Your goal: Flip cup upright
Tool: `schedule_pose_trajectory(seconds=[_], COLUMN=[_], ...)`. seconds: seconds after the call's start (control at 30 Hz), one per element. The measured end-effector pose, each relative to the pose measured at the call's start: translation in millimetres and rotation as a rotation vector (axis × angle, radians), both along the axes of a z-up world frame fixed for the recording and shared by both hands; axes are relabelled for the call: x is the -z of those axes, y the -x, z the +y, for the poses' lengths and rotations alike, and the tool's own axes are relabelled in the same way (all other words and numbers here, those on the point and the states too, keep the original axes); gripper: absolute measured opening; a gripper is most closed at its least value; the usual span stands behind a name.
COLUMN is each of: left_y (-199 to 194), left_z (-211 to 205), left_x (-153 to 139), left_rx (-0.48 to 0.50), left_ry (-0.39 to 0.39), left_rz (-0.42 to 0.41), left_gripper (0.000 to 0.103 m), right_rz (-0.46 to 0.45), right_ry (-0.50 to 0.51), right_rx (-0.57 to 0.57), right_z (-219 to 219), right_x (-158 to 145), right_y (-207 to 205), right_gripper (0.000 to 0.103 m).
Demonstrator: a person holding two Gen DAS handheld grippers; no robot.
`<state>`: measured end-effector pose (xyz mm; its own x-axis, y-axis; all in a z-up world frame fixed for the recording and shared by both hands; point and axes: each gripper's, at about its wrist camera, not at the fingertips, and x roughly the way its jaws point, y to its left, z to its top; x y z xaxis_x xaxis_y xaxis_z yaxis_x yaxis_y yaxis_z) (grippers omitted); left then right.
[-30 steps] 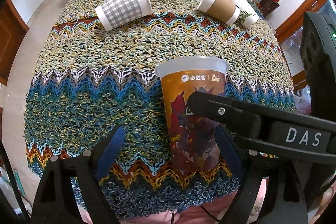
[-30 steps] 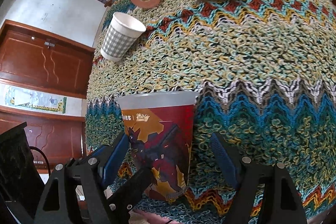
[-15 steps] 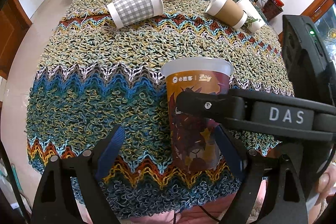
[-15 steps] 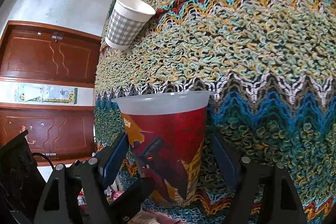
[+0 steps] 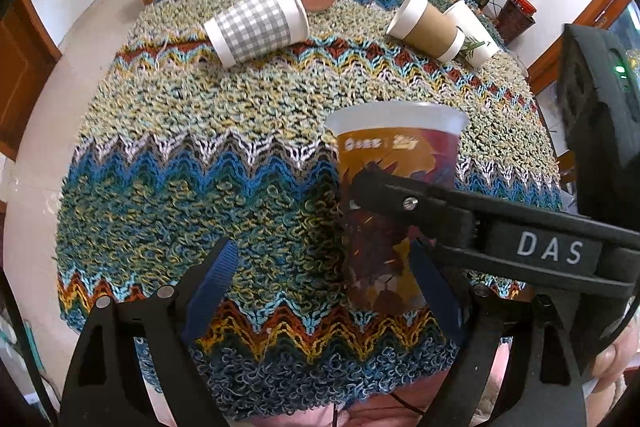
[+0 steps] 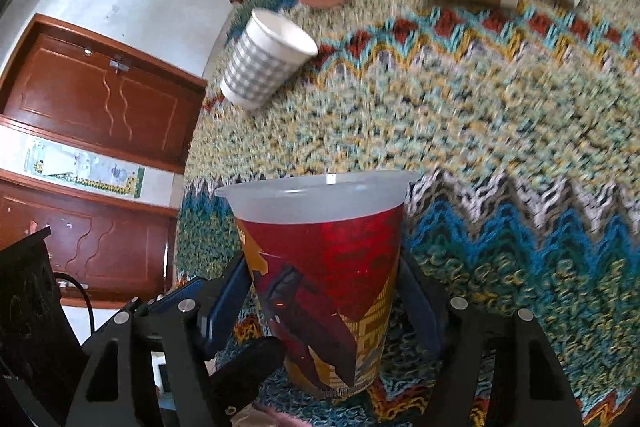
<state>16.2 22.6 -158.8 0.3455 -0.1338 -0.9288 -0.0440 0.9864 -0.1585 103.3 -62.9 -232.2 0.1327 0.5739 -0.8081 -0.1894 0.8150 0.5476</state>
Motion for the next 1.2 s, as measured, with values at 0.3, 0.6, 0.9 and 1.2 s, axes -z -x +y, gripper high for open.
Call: schedule_pose_trajectory(seconds=[0.3, 0.6, 0.9, 1.2], left_y=[7, 13, 9, 14], left_z=[-1, -4, 14, 6], left_x=[-14, -19, -23, -35], left_rx=[0.011, 0.018, -0.057, -0.026], left_ry=[-0.026, -0.047, -0.028, -0.028], left_rz=[-0.087, -0.121, -0.166, -0.278], left_gripper=[0.089, 0.089, 0.089, 0.089], right_rz=[-0.308, -0.474, -0.594, -0.648], right_ry=[0.1, 0.163, 0.173, 0.235], right_rx=[0.059, 0.126, 0.202, 0.22], right_z=[-23, -41, -47, -39], right_x=[-35, -41, -35, -27], right_y=[21, 29, 36, 53], right_gripper=[0.073, 0.073, 0.073, 0.073])
